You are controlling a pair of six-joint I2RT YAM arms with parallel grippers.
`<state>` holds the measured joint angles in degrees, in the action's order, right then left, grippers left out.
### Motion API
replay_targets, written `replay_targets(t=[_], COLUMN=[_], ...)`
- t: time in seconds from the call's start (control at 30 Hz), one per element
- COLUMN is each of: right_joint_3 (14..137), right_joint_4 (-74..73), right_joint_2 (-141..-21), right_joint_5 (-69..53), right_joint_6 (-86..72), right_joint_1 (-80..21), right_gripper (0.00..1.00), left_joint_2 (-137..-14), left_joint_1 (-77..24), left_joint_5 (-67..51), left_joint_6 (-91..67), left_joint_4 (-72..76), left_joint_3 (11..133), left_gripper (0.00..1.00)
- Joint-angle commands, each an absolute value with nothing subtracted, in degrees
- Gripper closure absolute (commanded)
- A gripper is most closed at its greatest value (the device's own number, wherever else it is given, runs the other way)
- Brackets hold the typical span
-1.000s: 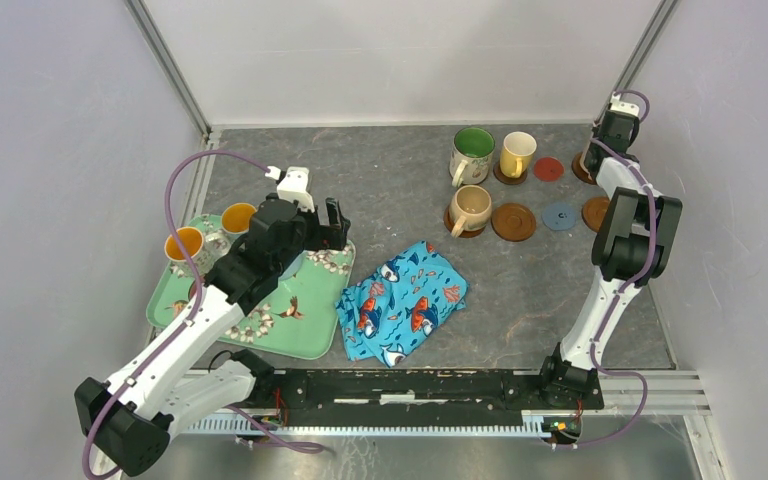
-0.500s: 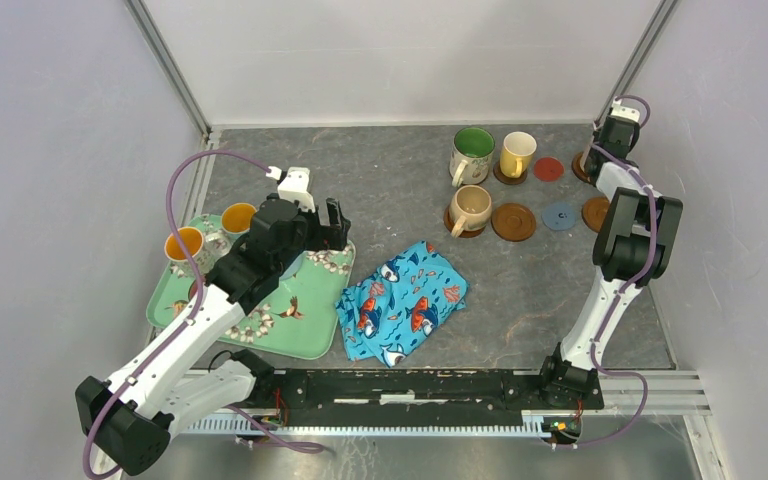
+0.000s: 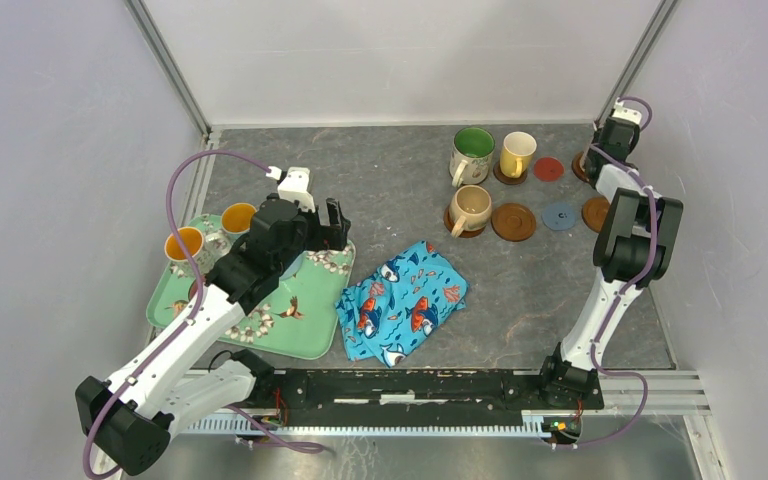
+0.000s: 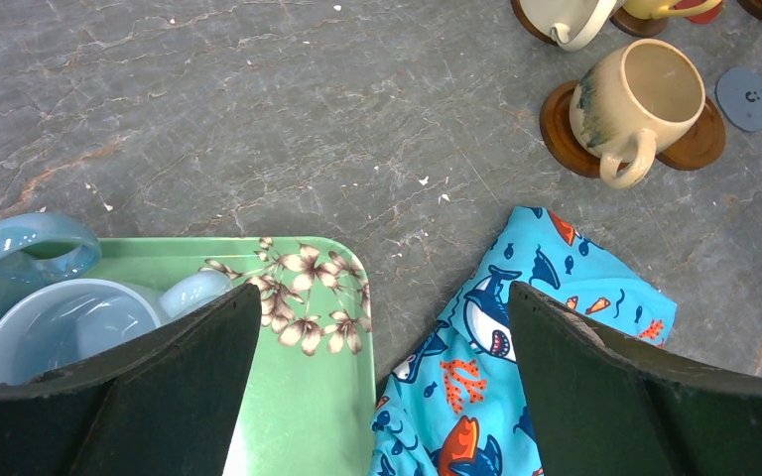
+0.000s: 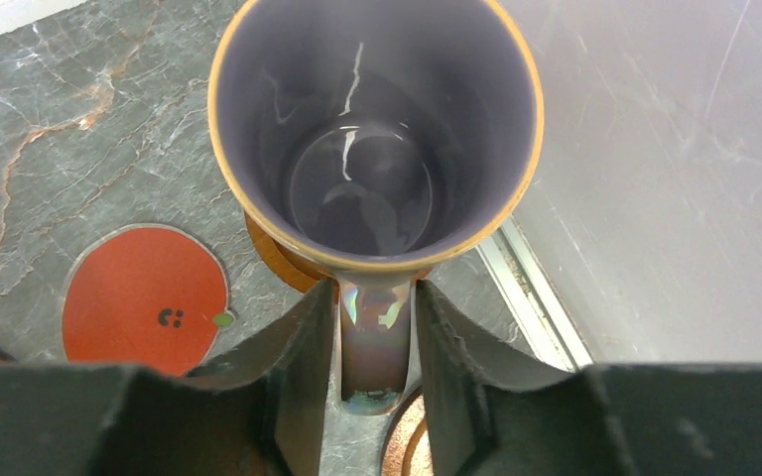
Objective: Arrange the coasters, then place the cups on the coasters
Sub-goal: Place the cup on the coaster.
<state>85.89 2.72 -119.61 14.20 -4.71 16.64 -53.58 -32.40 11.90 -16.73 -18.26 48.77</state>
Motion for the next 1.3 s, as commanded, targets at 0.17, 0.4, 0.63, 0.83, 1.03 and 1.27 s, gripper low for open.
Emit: replay_targets(t=[0.17, 0.4, 0.63, 0.83, 1.03, 1.27], right_joint_3=[88.3, 90.3, 82.9, 72.7, 64.6, 59.2], right_joint_4=[1.5, -5.4, -6.8, -5.6, -4.3, -4.1], right_joint_2=[-114.9, -112.3, -102.2, -92.3, -83.8, -75.7], right_joint_5=[15.6, 18.0, 18.7, 15.5, 13.3, 12.6], right_joint_6=[-6.9, -10.1, -12.6, -14.1, -13.8, -11.9], right_joint_1=[16.9, 16.7, 16.1, 15.6, 12.2, 6.3], right_gripper=[0.31, 0.15, 0.02, 0.02, 0.02, 0.02], left_joint_2=[-53.3, -53.3, -53.5, -53.5, -54.6, -53.9], left_joint_1=[-32.7, -32.7, -32.7, -32.7, -32.6, -32.6], left_joint_5=[12.0, 12.2, 13.2, 16.7, 23.4, 30.8], left_joint_6=[-14.9, -15.5, -17.6, -21.8, -31.4, -42.6], left_joint_4=[-16.5, -16.5, -17.9, -21.5, -28.5, -35.5], left_joint_3=[49.2, 49.2, 49.7, 50.4, 51.6, 51.7], left_gripper=[0.00, 0.00, 0.00, 0.00, 0.00, 0.00])
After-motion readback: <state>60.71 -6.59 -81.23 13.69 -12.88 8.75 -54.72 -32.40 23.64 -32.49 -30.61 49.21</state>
